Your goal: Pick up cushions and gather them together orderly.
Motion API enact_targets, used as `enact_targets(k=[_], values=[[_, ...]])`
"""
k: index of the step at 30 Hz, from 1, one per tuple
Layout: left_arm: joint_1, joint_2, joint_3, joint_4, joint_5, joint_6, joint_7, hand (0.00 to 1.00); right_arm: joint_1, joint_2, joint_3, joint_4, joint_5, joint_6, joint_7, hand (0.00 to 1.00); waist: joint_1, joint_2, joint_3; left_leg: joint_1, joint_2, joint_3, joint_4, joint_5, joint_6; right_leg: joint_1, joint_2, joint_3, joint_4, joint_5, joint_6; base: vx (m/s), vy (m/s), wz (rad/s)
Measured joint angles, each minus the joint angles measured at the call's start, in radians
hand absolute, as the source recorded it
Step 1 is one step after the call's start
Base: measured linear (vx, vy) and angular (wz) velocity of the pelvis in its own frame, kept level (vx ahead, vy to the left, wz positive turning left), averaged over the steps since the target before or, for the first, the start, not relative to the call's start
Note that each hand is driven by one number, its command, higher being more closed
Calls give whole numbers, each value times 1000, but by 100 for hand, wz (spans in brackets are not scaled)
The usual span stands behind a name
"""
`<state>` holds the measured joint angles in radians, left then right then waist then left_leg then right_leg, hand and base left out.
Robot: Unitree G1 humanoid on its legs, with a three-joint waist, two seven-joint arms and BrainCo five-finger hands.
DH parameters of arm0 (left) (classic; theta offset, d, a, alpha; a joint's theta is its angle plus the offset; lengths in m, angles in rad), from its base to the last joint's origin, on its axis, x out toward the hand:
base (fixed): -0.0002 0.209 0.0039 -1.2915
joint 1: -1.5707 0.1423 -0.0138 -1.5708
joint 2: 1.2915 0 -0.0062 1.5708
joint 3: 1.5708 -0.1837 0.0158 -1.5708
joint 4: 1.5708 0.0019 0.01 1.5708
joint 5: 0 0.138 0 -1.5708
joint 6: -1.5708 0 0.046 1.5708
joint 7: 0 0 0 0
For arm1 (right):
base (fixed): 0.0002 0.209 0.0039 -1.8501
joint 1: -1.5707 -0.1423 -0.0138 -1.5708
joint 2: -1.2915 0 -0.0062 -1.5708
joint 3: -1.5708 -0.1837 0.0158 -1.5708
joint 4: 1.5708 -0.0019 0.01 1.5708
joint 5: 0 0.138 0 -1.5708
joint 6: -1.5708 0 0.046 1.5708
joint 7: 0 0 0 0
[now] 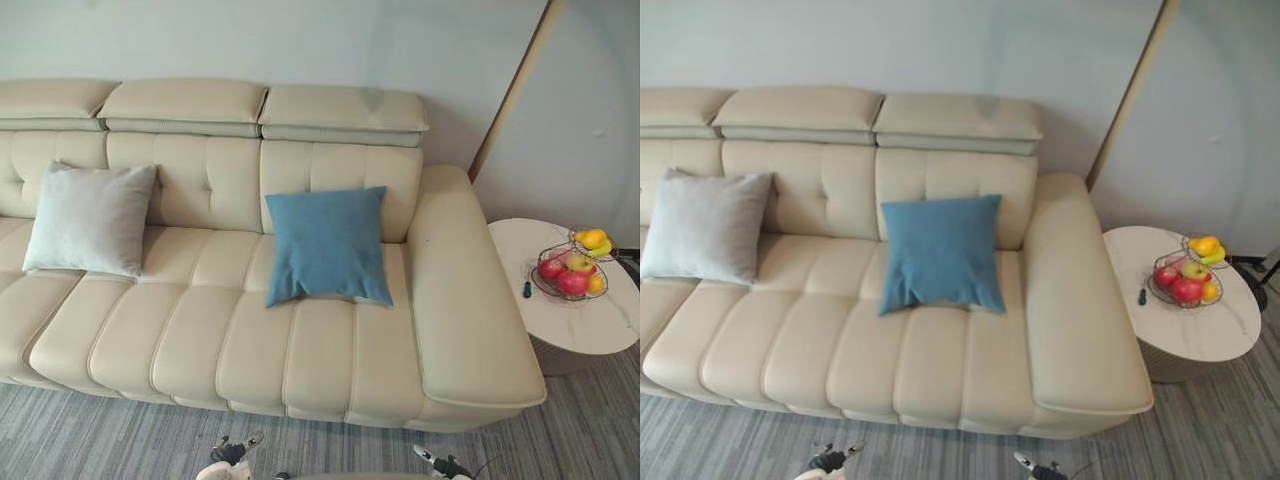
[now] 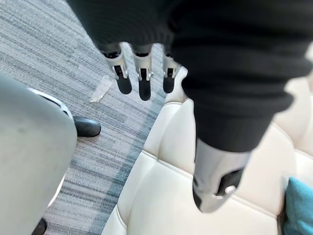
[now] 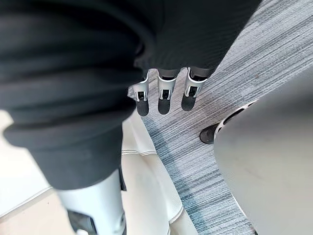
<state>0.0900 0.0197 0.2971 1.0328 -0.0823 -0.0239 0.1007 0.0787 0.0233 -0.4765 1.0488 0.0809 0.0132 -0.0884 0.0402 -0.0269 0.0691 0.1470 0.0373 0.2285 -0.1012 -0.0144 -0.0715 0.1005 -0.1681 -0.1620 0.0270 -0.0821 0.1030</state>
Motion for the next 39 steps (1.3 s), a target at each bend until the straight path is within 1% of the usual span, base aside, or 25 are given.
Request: enact_targets(k=[4,8,11,13,14,16,17,18,19,20,22,24,25,26,27,28,29,30,31,32,33,34,37,38,39], values=[[-1,5,-1,2,-10,-4,-13,0,-16,-2,10,17,7,-9,12,0,-9,-4,13,17,13,57,5,-13,-13,5,13,39,-31,19,-1,19,-25,-36],[-15,10,1,1,-29,-9,-17,0,-20,-7,11,27,12,-20,12,0,-9,-17,46,-22,39,67,160,-76,-15,-8,26,125,-30,34,-12,-20,-57,-60],[-22,3,0,2,-36,-10,-17,0,-19,-29,22,30,38,-22,13,0,-10,-4,50,-43,47,66,188,-83,-17,-60,35,193,-32,60,-12,-55,-49,-77],[-23,-6,0,2,-36,-10,-18,0,-19,-36,32,24,38,-22,17,0,-16,12,50,-38,71,102,188,-121,-30,-104,70,266,-31,88,-12,-91,-15,-104],[-25,-5,0,2,-36,-10,-19,0,-21,-36,38,22,38,-22,20,0,-16,12,51,-35,78,124,188,-132,-35,-117,81,288,-30,99,-14,-103,-6,-134],[-30,0,1,2,-35,-10,-20,0,-38,-31,73,19,34,-22,28,0,-11,3,57,-21,98,225,192,-146,-36,-176,125,300,-14,166,-31,-116,-26,-178],[-33,0,-2,2,-32,-10,-20,0,-45,-34,92,3,32,-23,29,0,-6,6,59,-21,113,289,195,-149,-28,-218,149,227,-20,232,-57,-117,-65,-197],[-33,8,-5,1,-26,-11,-20,0,-64,-32,99,-6,24,-25,29,0,-6,12,71,-21,124,350,196,-152,-26,-240,139,83,-7,212,-118,-114,-93,-169],[-39,10,-12,0,-26,-11,-18,0,-62,-34,95,-5,15,-23,29,0,-12,8,72,-18,120,380,196,-151,-26,-259,111,-71,76,139,-156,-105,-122,-127],[-40,9,-44,-1,-26,-13,-18,0,-54,-40,84,-4,0,-20,30,0,-17,20,79,8,123,430,194,-151,-27,-266,55,-300,205,32,-176,-106,-108,-95],[-37,6,-64,1,-26,-13,-18,0,-55,-55,77,-1,-4,-21,30,0,-31,38,77,33,133,502,190,-149,-39,-230,-14,-497,316,-50,-201,-144,-121,-105],[-37,12,-81,14,-26,-13,-19,0,-59,-59,78,4,-4,-21,29,0,-35,40,79,50,141,541,192,-158,-65,-219,-28,-516,320,-88,-153,-52,-153,-101],[-44,16,-82,34,-26,-12,-20,0,-69,-68,78,20,-3,-21,30,0,-34,45,93,62,148,537,201,-159,-78,-222,27,-464,280,-90,-151,47,-190,-112],[-46,13,-90,43,-26,-10,-22,0,-77,-73,79,28,-3,-22,29,0,-34,58,92,43,179,518,252,-151,-89,-224,69,-427,247,-91,-151,62,-211,-110],[-47,14,-91,41,-26,-11,-23,0,-81,-73,79,33,-3,-21,30,0,-33,57,94,25,198,503,297,-152,-89,-227,78,-417,241,-93,-154,92,-273,-93],[-50,15,-90,37,-25,-13,-25,0,-82,-72,78,35,-2,-22,29,0,-33,53,97,-28,253,468,448,-153,-85,-226,102,-383,220,-92,-155,101,-307,-79],[-52,18,-80,36,-27,-14,-26,0,-80,-71,78,35,1,-23,29,0,-37,53,109,-97,318,404,648,-167,-57,-202,134,-354,191,-88,-163,93,-301,-75],[-54,15,-75,34,-27,-15,-27,0,-80,-71,78,35,1,-23,28,0,-36,59,115,-123,338,365,734,-177,-41,-187,148,-342,181,-87,-166,93,-253,-74],[-60,6,-56,21,-27,-16,-29,0,-78,-78,79,34,1,-23,27,0,-34,65,127,-176,341,278,856,-206,-30,-161,171,-307,171,-91,-173,139,-207,-78],[-62,-1,-51,13,-27,-16,-29,0,-78,-78,78,34,2,-21,27,0,-34,69,129,-221,306,200,875,-229,-51,-139,188,-275,155,-91,-176,116,-154,-84],[-61,-4,-51,6,-28,-17,-29,0,-77,-76,78,35,6,-20,27,0,-31,67,130,-240,285,170,865,-239,-54,-130,192,-258,145,-90,-177,176,-125,-94],[-60,-4,-51,-8,-29,-19,-34,0,-77,-69,78,34,7,-19,27,0,-24,64,132,-278,235,115,810,-253,-63,-114,206,-212,131,-90,-177,184,-72,-107],[-59,-19,-41,-40,-36,-21,-39,0,-77,-62,81,25,8,-20,28,0,6,61,133,-337,117,-76,620,-258,-58,-95,237,-91,118,-90,-175,184,-23,-131],[-58,-27,-33,-51,-37,-28,-39,0,-76,-61,81,25,8,-20,28,0,22,60,133,-357,69,-198,544,-250,-56,-89,252,-37,113,-92,-172,219,65,-168],[-57,-30,-22,-51,-37,-30,-39,0,-78,-60,85,24,8,-21,27,0,22,59,134,-365,44,-278,511,-232,-32,-86,261,-1,113,-94,-170,218,82,-162]])
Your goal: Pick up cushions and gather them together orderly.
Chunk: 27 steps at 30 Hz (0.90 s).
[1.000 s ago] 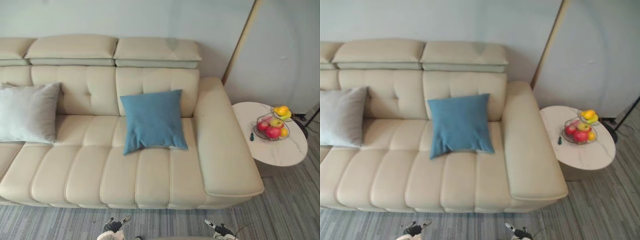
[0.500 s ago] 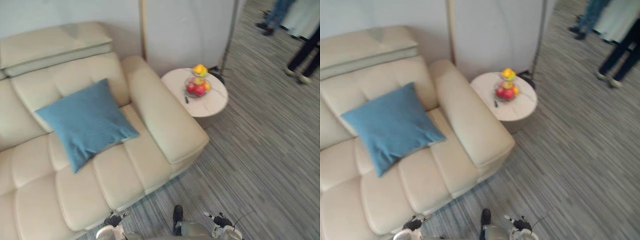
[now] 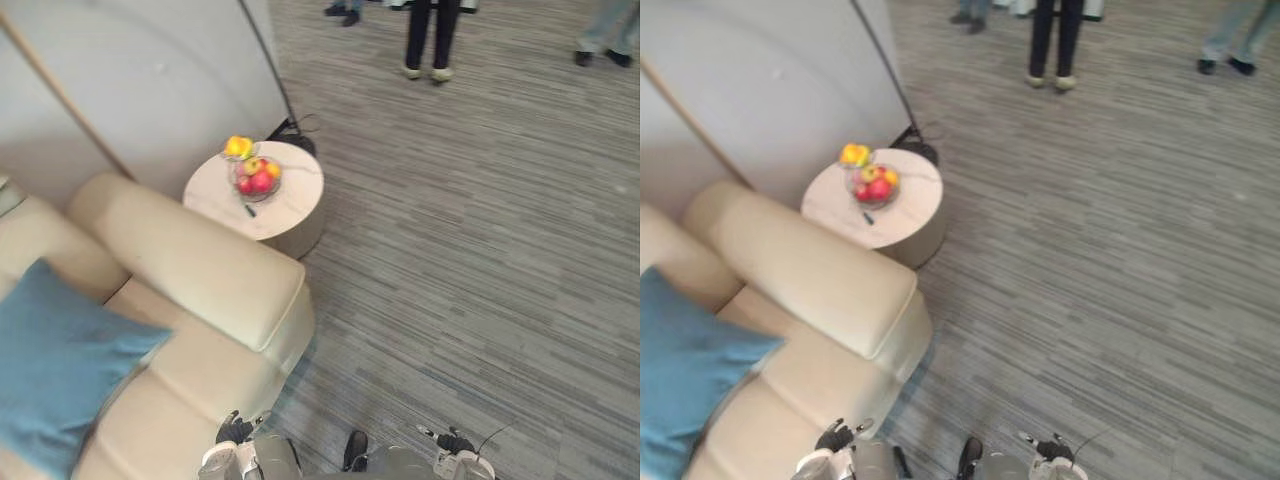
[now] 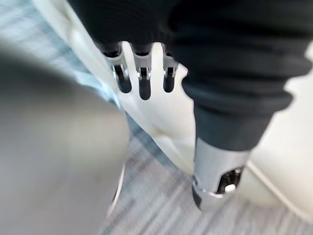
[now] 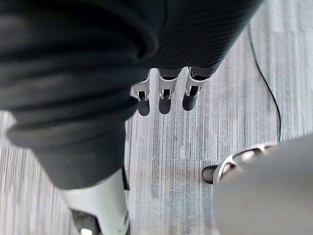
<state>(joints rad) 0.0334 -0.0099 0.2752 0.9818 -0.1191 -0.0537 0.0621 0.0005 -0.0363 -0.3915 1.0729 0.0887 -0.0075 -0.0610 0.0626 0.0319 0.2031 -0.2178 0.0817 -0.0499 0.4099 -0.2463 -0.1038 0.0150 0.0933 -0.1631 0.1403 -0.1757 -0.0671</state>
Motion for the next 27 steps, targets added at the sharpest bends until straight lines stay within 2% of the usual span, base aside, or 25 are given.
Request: enact_targets(k=[1,2,3,4,5,6,7,8,9,10,11,12,13,14,15,17,19,21,22,23,24,25,27], values=[[0,-4,12,0,0,0,1,0,0,1,3,-2,0,0,0,0,1,-1,-1,-2,-5,-35,-14,18,26,9,9,37,5,-7,6,304,141,-148],[5,-6,20,1,0,0,1,0,6,4,3,-8,1,-1,0,0,1,0,-2,13,6,-18,-34,38,41,18,22,95,29,-27,21,280,137,-150],[9,-6,24,1,-1,0,1,0,20,14,3,-26,1,0,0,0,2,1,-9,37,18,12,-42,71,24,16,26,137,60,-47,35,390,180,-149],[13,4,24,1,-1,0,1,0,33,29,2,-42,1,-2,0,0,2,-14,-22,57,23,61,-48,64,24,1,14,164,97,-68,66,347,152,-155],[27,13,23,-1,0,0,2,0,51,38,-9,-48,1,-5,1,0,9,-41,-55,75,33,141,-76,53,37,-42,-16,152,161,-102,124,421,172,-170],[23,22,24,0,0,0,2,0,49,49,-11,-57,1,-5,2,0,19,-57,-55,110,37,208,-93,50,42,-76,-47,102,227,-107,145,325,136,-160],[14,26,23,4,-1,1,2,0,46,54,-12,-65,1,-5,2,0,21,-60,-53,132,42,242,-98,50,43,-88,-70,60,264,-101,155,279,124,-155],[17,27,20,10,-1,6,3,0,46,55,-18,-72,1,-6,2,0,23,-56,-50,191,55,309,-116,47,47,-102,-117,-51,323,-98,161,182,91,-120],[20,27,16,12,-1,7,3,0,41,54,-17,-71,1,-7,2,0,23,-48,-46,213,62,330,-118,47,47,-98,-142,-106,332,-100,157,199,89,-165],[25,33,-9,13,-4,7,5,0,15,55,14,-61,1,-10,2,0,28,-45,-45,261,78,390,-118,47,47,-90,-217,-293,320,-90,117,166,60,-169],[24,44,-33,14,-9,8,6,0,-3,59,45,-36,1,-12,3,0,30,-50,-46,298,87,436,-122,47,47,-87,-265,-451,262,-54,68,153,38,-169],[22,48,-39,16,-10,8,6,0,-14,61,53,-26,1,-12,3,0,32,-55,-47,312,87,458,-127,47,47,-92,-275,-500,228,-17,55,191,-19,-168],[13,57,-46,28,-11,9,6,0,-34,65,59,-12,1,-12,3,0,37,-63,-51,344,71,504,-151,47,47,-116,-273,-556,171,53,12,227,-81,-172],[5,55,-51,40,-12,11,11,0,-45,51,58,1,1,-15,3,0,38,-44,-65,362,88,527,-170,49,44,-119,-235,-552,134,80,-26,236,-104,-161],[3,53,-56,42,-12,11,14,0,-47,44,58,5,1,-17,3,0,38,-34,-66,362,93,534,-170,50,44,-120,-225,-559,123,85,-33,193,-109,-132],[-22,31,-78,51,-11,13,20,0,-47,-11,43,33,2,-16,1,0,12,-4,-55,381,84,551,-187,71,10,-119,-190,-518,60,90,-36,160,-65,-89],[-30,32,-92,50,-10,14,23,0,-42,-29,30,45,10,-13,0,0,-5,1,-58,383,98,549,-148,81,-7,-112,-166,-482,36,88,-30,140,-30,-70],[-35,41,-107,48,-7,14,22,0,-20,-36,32,48,39,-12,1,0,-7,-1,-53,327,146,541,62,82,-7,-74,-140,-446,-8,88,-30,116,-65,-64],[-36,40,-110,47,-1,13,20,0,-10,-49,40,57,41,-11,1,0,-5,7,-34,234,200,477,313,102,52,-13,-117,-417,-53,82,-26,111,-51,-70],[-30,33,-115,41,-1,12,19,0,-9,-54,37,57,41,-9,-1,0,3,9,-20,158,184,385,417,15,42,14,-110,-375,-65,77,-30,118,-14,-74],[-31,35,-118,36,0,10,18,0,-10,-56,31,57,41,-9,-2,0,2,11,-16,138,170,360,420,-15,38,24,-111,-363,-71,73,-33,125,69,-96],[-29,36,-119,26,0,10,18,0,-18,-60,3,55,42,-9,-7,0,4,13,-2,76,114,295,344,-61,36,44,-117,-315,-81,68,-28,135,117,-93],[-17,36,-126,16,-1,8,19,0,-24,-60,-12,54,48,-8,-13,0,17,19,1,19,35,185,154,-56,36,44,-128,-244,-74,57,-14,127,157,-113]])
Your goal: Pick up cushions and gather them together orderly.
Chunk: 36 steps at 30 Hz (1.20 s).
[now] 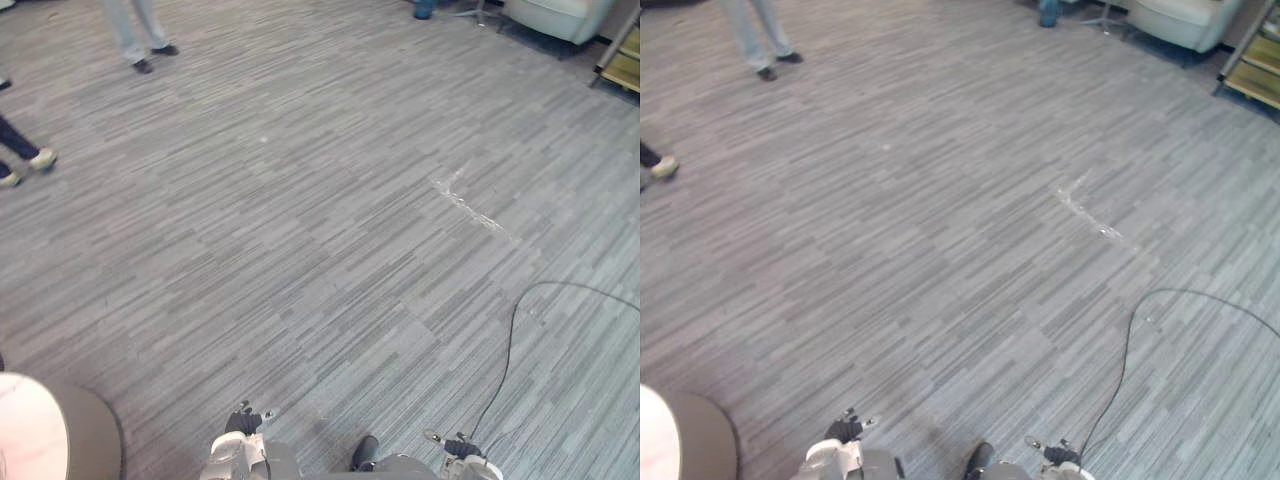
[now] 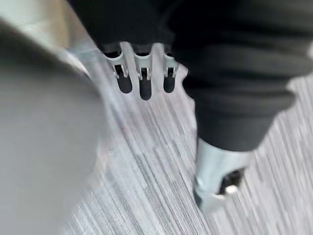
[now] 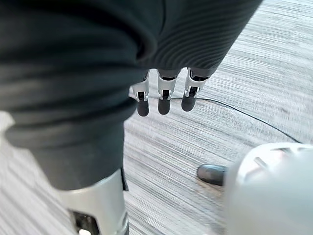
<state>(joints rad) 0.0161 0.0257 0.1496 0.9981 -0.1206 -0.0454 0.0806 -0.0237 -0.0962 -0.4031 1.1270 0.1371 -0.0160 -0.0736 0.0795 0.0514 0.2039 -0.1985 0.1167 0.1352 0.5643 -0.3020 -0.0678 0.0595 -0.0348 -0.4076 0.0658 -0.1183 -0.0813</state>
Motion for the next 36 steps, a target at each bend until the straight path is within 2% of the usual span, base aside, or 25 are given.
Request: enact_targets(k=[1,2,3,4,5,9,11,13,14,16,18,19,20,21,22,23,24,26,27,29,31,33,34,35,36], values=[[3,0,1,-13,1,-3,1,0,0,6,-8,-5,2,0,-2,0,11,4,-2,-13,-30,-63,-137,32,-9,-4,-1,41,0,-6,10,121,199,-143],[6,-2,15,-19,1,-9,1,0,7,13,-15,-16,2,-1,-4,0,27,9,-2,-23,-39,-112,-252,106,-22,-1,4,97,0,-19,32,197,232,-177],[10,-5,29,-21,2,-8,2,0,19,30,-12,-28,2,1,-4,0,40,8,-8,1,-42,-113,-272,158,-21,11,6,141,-13,-21,41,227,184,-150],[18,-7,30,-20,3,-7,3,0,18,40,-12,-41,2,2,-5,0,43,13,-13,4,-46,-109,-274,161,-17,17,6,154,-22,-18,53,290,164,-126],[23,-1,30,-19,4,-7,2,0,29,63,-13,-57,4,2,-4,0,32,-10,-27,10,-58,-77,-273,146,4,25,-11,191,-38,-10,86,251,127,-67],[22,-1,35,-19,11,-2,2,0,50,66,-27,-59,22,5,-6,0,39,-45,-42,73,-75,28,-271,81,31,-11,-61,263,60,-40,143,335,141,-80],[26,2,26,-14,11,9,1,0,43,71,-26,-68,22,5,2,0,43,-34,-42,177,-57,119,-282,50,55,-139,-86,294,405,-86,214,344,129,-111],[24,15,-2,-8,11,12,1,0,23,68,-26,-73,23,2,7,0,21,-31,-38,253,-53,132,-309,41,66,-224,-129,216,624,-84,242,339,58,-50],[22,29,-28,-7,10,12,2,0,23,64,-25,-68,23,2,8,0,14,-23,-34,308,-44,135,-347,41,66,-245,-148,130,665,-115,186,445,19,-23],[17,39,-31,-7,9,12,4,0,18,61,-15,-56,23,1,11,0,4,-24,-34,362,-21,133,-391,41,66,-271,-141,26,596,-140,138,417,-66,-13],[7,47,-31,-7,2,10,8,0,-3,56,-2,-50,24,2,14,0,-5,-24,-33,379,1,130,-419,41,65,-324,-118,-32,445,-106,114,376,-133,4],[2,47,-31,-7,2,9,9,0,-9,55,-2,-49,24,1,14,0,-15,-27,-29,385,5,127,-432,41,65,-358,-114,-36,356,-54,102,423,-198,15],[6,49,-31,-7,2,10,9,0,-13,56,-3,-48,30,3,13,0,-24,-39,-16,428,-6,124,-455,40,62,-375,-104,-1,211,63,98,442,-218,12],[11,51,-31,-6,3,10,9,0,-10,57,-2,-46,31,4,14,0,-24,-48,-16,440,-13,120,-456,40,62,-376,-107,15,176,95,96,467,-273,3],[18,53,-26,1,3,10,9,0,0,53,-7,-43,38,4,16,0,-27,-54,-8,470,-18,96,-449,35,45,-373,-100,46,194,178,33,380,-219,-28],[27,33,-20,15,3,11,7,0,-15,34,-15,-42,39,4,13,0,-23,-13,-14,470,23,65,-401,44,20,-372,-73,39,239,130,33,558,-348,-45],[39,16,-9,17,3,11,9,0,-25,32,-19,-43,39,0,15,0,-23,5,-19,396,52,14,-228,68,-20,-357,-41,45,229,80,27,547,-338,-48],[37,-3,18,14,2,10,6,0,-24,31,-26,-45,40,-1,13,0,-24,31,-15,279,98,-36,37,152,-65,-295,6,43,171,60,24,527,-295,-19],[32,-14,41,6,-1,8,3,0,-23,36,-18,-45,42,0,12,0,-20,37,0,178,138,-54,276,168,-74,-202,46,54,107,56,5,427,-162,-11],[33,-5,50,-22,-6,-1,3,0,-24,36,-20,-34,60,-1,9,0,-3,16,19,96,125,-23,399,96,-59,-95,52,82,59,33,-13,441,-138,-28],[33,-2,47,-44,-9,-8,2,0,-34,33,-26,-8,61,1,3,0,16,-8,20,16,103,60,328,48,-36,-33,47,117,13,29,-4,472,-98,-70],[30,-3,46,-58,-12,-12,0,0,-67,30,-30,-11,61,0,-5,0,28,-7,19,-53,61,111,105,39,-22,5,34,157,-24,21,14,480,-3,-70],[27,-7,45,-57,-11,-12,1,0,-78,25,-39,-11,61,0,-5,0,30,-3,18,-78,9,115,-137,84,-10,28,17,180,-43,8,36,452,102,-45],[27,-11,37,-55,-12,-12,2,0,-74,15,-42,-11,61,0,-5,0,34,7,12,-85,-22,112,-347,182,-5,58,8,198,-67,-8,59,452,102,-43],[27,-11,34,-54,-11,-11,2,0,-71,15,-42,-10,60,1,-6,0,40,11,10,-87,-25,112,-373,226,-2,70,5,204,-74,-13,66,425,138,-51]])
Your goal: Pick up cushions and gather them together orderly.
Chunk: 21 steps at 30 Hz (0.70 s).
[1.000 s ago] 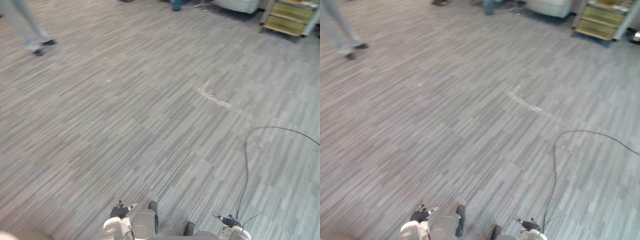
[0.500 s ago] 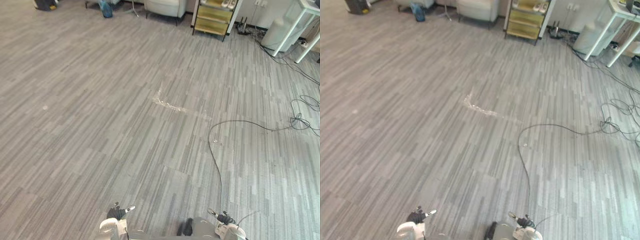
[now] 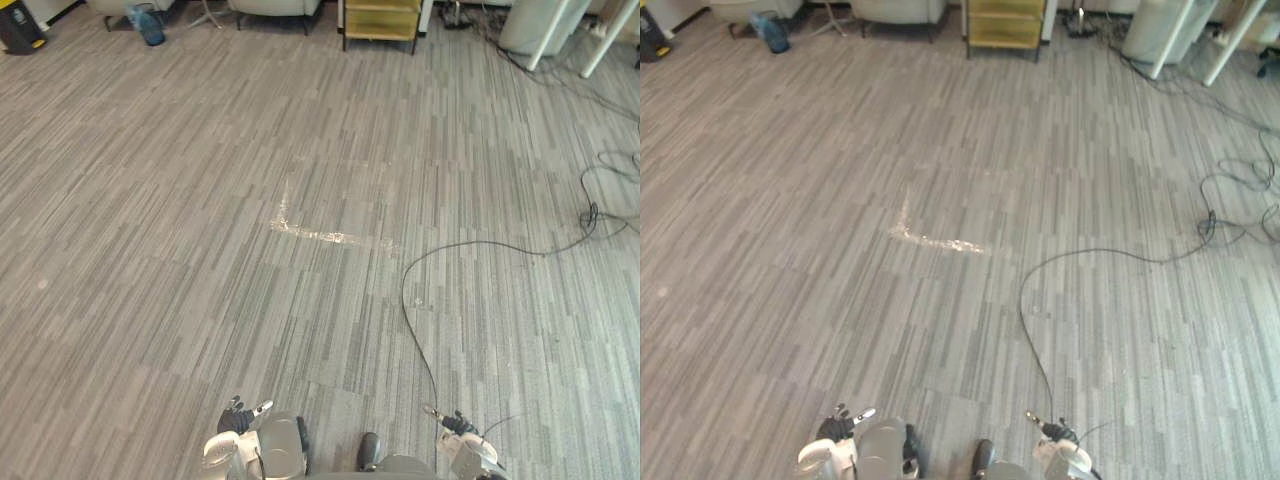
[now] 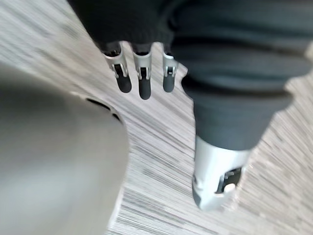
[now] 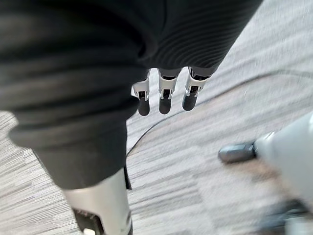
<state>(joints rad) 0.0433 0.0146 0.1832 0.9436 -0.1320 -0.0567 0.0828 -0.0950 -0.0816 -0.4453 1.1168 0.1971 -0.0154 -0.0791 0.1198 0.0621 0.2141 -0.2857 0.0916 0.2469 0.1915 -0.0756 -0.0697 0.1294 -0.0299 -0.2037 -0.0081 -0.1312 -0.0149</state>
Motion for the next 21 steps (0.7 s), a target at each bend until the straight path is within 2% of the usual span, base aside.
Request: enact_targets(k=[1,2,4,5,6,7,8,9,10,11,12,13,14,15,16,17,18,19,20,21], values=[[0,4,-6,0,2,0,0,0,6,2,3,0,0,2,-1,0,18,-2,-11,10,-15,3,-12,105,17,26,-14,25,-13,-21,27,578,161,-35],[-5,12,-6,3,4,5,0,0,6,11,9,0,0,4,3,0,15,-18,-24,20,-48,8,-6,102,64,37,-47,28,-13,-30,45,689,189,-26],[-8,12,-4,4,3,5,-1,0,5,18,10,-2,0,7,5,0,10,-37,-22,31,-59,24,32,76,95,55,-71,31,-8,-6,79,621,149,-2],[-9,13,8,4,1,5,-1,0,6,21,9,-1,-1,8,6,0,17,-39,-22,50,-46,39,88,35,106,58,-73,51,61,10,101,616,163,-25],[-6,17,16,12,2,8,-1,0,8,24,18,-1,-2,8,10,0,17,-37,-24,100,-27,48,112,-4,108,24,-67,58,229,13,116,383,108,-32],[-1,22,14,15,2,13,-1,0,10,25,23,-1,-2,7,13,0,15,-32,-26,139,-18,42,100,-20,109,-11,-68,48,346,26,152,537,112,-36],[11,39,-12,22,1,21,0,0,18,27,30,-1,-2,4,21,0,0,-20,-27,257,-12,-1,25,-81,84,-157,-94,33,696,13,222,451,65,-11],[5,50,-26,32,1,24,-1,0,19,29,31,-1,-2,4,20,0,-6,-34,-23,289,-22,-2,5,-83,82,-182,-112,22,751,-19,199,622,64,7],[-3,59,-47,49,0,26,0,0,31,28,36,-1,-2,7,19,0,-11,-48,-25,359,-33,-4,-45,-83,82,-237,-145,-25,788,-83,145,263,8,20],[-3,62,-48,50,0,26,1,0,38,26,39,-1,-2,7,20,0,-12,-47,-24,382,-33,-5,-62,-83,82,-252,-150,-51,777,-99,129,424,-37,24],[-8,65,-53,50,-4,26,1,0,54,24,46,-1,-2,7,20,0,-20,-42,-21,429,-24,-15,-90,-83,82,-290,-151,-111,695,-122,99,331,-58,31],[-14,64,-55,50,-8,25,1,0,55,24,53,-1,-2,8,21,0,-28,-40,-20,445,-17,-33,-97,-83,82,-319,-140,-130,600,-117,93,498,-121,61],[-22,67,-54,49,-8,23,1,0,64,24,58,-1,-2,10,21,0,-40,-40,-19,464,-13,-61,-113,-84,83,-355,-124,-124,442,-68,90,419,-170,71],[-23,69,-53,49,-7,23,1,0,66,23,54,-2,0,9,21,0,-51,-43,-17,478,-13,-78,-121,-87,83,-374,-119,-105,348,-17,86,436,-199,91],[-21,67,-52,49,-7,23,1,0,63,13,51,-4,-1,8,21,0,-66,-43,-8,508,-8,-104,-122,-120,65,-389,-115,-62,199,89,98,452,-255,80],[-20,67,-49,49,-5,23,1,0,67,9,46,-4,-1,8,21,0,-66,-48,-2,539,-5,-122,-121,-159,41,-393,-115,-20,130,144,116,450,-305,74],[-15,68,-45,50,-5,23,1,0,68,10,41,-4,-1,8,20,0,-65,-53,0,559,-5,-131,-119,-189,21,-395,-119,7,111,155,122,567,-393,61],[-5,69,-43,56,-4,24,2,0,81,4,27,-3,-1,7,20,0,-68,-58,3,605,7,-162,-111,-243,12,-402,-114,31,179,241,107,587,-375,48],[7,45,-43,71,-2,25,1,0,75,-9,17,-3,-2,7,21,0,-62,-15,-9,608,45,-184,-70,-255,16,-428,-86,15,286,185,81,522,-304,34],[19,35,-42,71,1,24,0,0,71,-10,14,-3,-2,7,20,0,-61,-3,-16,586,61,-195,-12,-254,16,-436,-78,9,313,156,63,411,-237,25]])
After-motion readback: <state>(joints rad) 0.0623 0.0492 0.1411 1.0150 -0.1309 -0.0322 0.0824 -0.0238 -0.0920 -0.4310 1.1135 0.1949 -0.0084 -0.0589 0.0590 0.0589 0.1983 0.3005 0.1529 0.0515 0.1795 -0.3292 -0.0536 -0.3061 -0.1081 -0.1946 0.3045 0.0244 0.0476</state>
